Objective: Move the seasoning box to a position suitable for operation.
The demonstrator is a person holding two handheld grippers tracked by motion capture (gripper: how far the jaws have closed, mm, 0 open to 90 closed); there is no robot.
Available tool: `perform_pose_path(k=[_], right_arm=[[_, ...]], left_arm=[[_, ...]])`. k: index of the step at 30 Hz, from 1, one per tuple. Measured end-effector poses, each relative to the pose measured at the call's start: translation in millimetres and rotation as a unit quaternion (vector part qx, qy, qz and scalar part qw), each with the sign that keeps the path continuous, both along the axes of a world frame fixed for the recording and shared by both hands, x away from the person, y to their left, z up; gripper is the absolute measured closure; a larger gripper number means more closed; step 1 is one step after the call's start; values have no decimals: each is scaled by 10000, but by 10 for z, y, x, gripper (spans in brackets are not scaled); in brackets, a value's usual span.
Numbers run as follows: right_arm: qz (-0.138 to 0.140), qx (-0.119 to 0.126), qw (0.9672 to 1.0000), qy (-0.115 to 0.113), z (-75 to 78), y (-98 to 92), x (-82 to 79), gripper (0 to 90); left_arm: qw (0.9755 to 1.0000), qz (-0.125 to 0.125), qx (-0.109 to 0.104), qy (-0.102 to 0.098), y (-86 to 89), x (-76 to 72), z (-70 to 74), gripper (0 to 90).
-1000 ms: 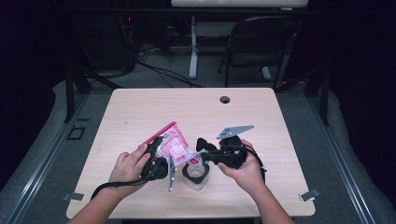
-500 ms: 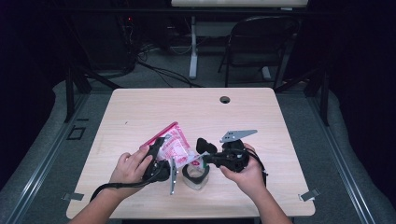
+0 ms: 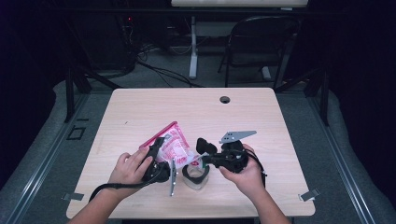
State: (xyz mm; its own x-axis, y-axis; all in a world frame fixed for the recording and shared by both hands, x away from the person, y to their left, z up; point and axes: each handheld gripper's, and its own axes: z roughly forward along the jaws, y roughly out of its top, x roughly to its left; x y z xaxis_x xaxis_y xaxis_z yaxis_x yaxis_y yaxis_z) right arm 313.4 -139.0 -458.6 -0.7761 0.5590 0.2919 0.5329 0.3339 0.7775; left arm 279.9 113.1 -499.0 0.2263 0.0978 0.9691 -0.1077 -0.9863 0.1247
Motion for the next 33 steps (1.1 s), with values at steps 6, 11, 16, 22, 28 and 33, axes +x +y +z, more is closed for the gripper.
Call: perform_pose_path(k=[6,11,16,22,28,33], right_arm=[[-23,21,10000,7,-12,-2,-1,900],[-27,39,10000,13,-22,-2,-1,900],[-11,7,10000,30,-34,0,5,900],[-29,9,10000,31,-47,5,6,900],[-24,14,10000,28,-48,3,4,900],[-13,17,10000,34,-49,2,-1,900]], left_arm=[[9999,-15,105,-31,-7,-13,3,641],[9999,-24,155,-58,-7,-20,21,643],[9997,-18,219,-57,-4,-25,22,645],[9996,-32,265,-105,-4,-32,28,646],[9995,-16,279,-112,-3,-45,46,646],[9992,-51,346,-205,-9,-55,62,646]])
